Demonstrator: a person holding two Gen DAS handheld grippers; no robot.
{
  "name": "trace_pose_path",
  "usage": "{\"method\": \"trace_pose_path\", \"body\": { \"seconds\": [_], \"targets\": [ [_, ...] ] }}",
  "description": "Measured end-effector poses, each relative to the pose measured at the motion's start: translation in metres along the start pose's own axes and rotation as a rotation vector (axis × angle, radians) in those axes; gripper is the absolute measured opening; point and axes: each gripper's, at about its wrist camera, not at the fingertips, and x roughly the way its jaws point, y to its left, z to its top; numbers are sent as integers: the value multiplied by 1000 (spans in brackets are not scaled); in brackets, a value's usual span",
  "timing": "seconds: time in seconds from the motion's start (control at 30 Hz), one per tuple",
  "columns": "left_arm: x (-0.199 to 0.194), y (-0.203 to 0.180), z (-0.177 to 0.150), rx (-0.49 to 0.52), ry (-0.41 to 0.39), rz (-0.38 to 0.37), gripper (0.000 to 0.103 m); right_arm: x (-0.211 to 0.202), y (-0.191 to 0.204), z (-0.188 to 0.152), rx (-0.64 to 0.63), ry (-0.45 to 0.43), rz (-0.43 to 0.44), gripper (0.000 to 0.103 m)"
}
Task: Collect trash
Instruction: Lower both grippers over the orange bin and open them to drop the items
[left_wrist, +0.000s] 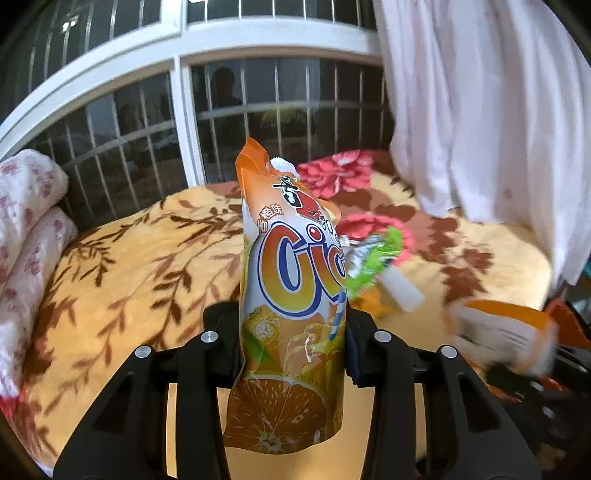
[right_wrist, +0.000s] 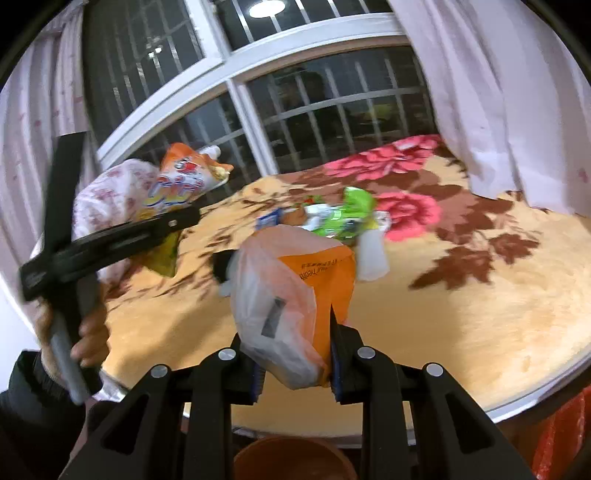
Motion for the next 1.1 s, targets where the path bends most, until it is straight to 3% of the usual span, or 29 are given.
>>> {"method": "trace_pose_path", "body": {
  "seconds": [0.1, 0.27, 0.4, 0.5, 0.63, 0.83, 0.97, 1.07, 1.1],
  "targets": [
    [-40, -5, -24, -3, -24, -9, 39, -7, 15, -5, -36, 12, 21, 27],
    [-83, -14, -79, -1, 9, -5, 39, -26, 31, -21, -81, 56, 86, 27],
    [-102, -22, -128, 35, 75, -39, 39, -43, 36, -48, -111, 158, 179, 27],
    [-105, -27, -164, 68, 131, -67, 39, -49, 35, -74, -127, 244, 202, 27],
    [-82, -36, -212, 128, 273, -90, 39, -42, 38, -114, -151, 373, 203, 27],
    [-13, -34, -267, 74, 584, -186, 39, 3, 30, -166, -86, 551, 215, 28],
    [11, -38, -278, 105, 658, -176, 39, 38, 19, -192, -64, 671, 168, 28],
    [30, -36, -284, 97, 721, -182, 44, 53, 16, -199, -62, 697, 147, 40],
    [36, -34, -286, 89, 744, -184, 51, 60, 16, -199, -66, 704, 140, 54]
  ]
}}
